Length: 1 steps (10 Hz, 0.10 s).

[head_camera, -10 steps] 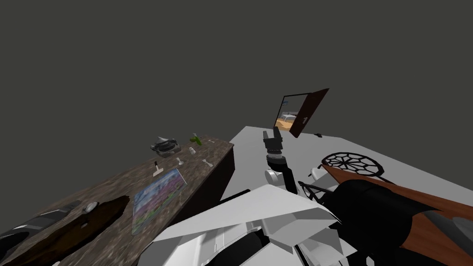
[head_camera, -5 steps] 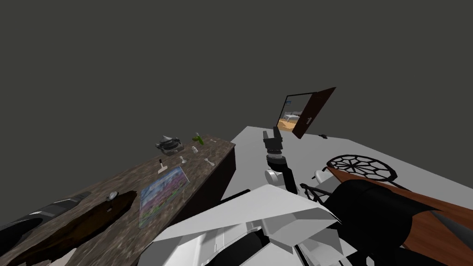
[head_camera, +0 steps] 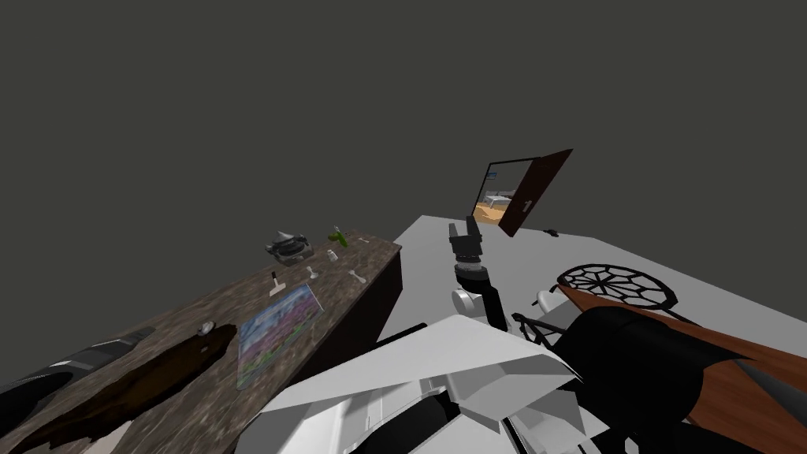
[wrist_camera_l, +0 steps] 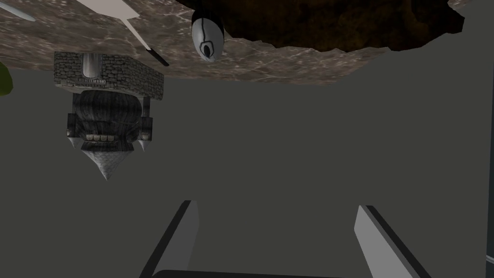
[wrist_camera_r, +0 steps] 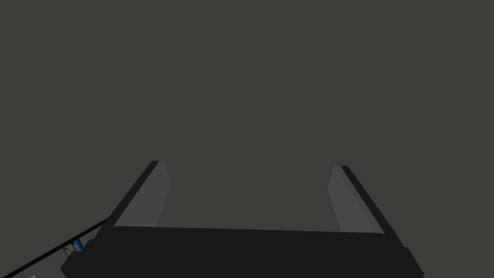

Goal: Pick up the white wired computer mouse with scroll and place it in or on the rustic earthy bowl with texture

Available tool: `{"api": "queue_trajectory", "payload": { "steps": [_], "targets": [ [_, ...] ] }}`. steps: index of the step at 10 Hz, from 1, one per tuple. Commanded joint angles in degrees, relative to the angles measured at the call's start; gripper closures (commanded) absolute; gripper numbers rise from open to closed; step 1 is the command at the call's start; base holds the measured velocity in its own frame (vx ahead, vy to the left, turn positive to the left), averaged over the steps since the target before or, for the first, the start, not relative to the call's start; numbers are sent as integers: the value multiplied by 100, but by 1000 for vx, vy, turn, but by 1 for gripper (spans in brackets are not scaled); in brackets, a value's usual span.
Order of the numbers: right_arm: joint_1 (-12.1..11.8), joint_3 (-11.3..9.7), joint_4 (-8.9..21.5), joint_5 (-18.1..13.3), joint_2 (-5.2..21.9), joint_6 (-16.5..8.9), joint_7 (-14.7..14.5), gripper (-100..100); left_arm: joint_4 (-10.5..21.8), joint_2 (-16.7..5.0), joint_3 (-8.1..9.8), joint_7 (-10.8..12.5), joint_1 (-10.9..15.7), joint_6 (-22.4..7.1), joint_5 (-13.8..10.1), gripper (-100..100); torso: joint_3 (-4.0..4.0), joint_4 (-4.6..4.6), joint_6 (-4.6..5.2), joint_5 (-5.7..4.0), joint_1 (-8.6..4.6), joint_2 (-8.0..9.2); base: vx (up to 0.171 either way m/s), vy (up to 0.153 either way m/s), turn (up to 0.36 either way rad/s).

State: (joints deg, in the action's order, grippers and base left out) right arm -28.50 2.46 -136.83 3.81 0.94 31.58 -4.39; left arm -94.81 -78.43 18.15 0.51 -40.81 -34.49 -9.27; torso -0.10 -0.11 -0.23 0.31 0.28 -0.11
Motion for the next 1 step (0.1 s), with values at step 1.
{"api": "queue_trajectory", "payload": {
  "steps": [1],
  "targets": [
    [0, 0, 0, 0, 0, 0, 0, 0, 0, 0, 0, 0, 0, 0, 0, 0, 0, 0, 0, 0, 0, 0, 0, 0, 0]
  ]
}}
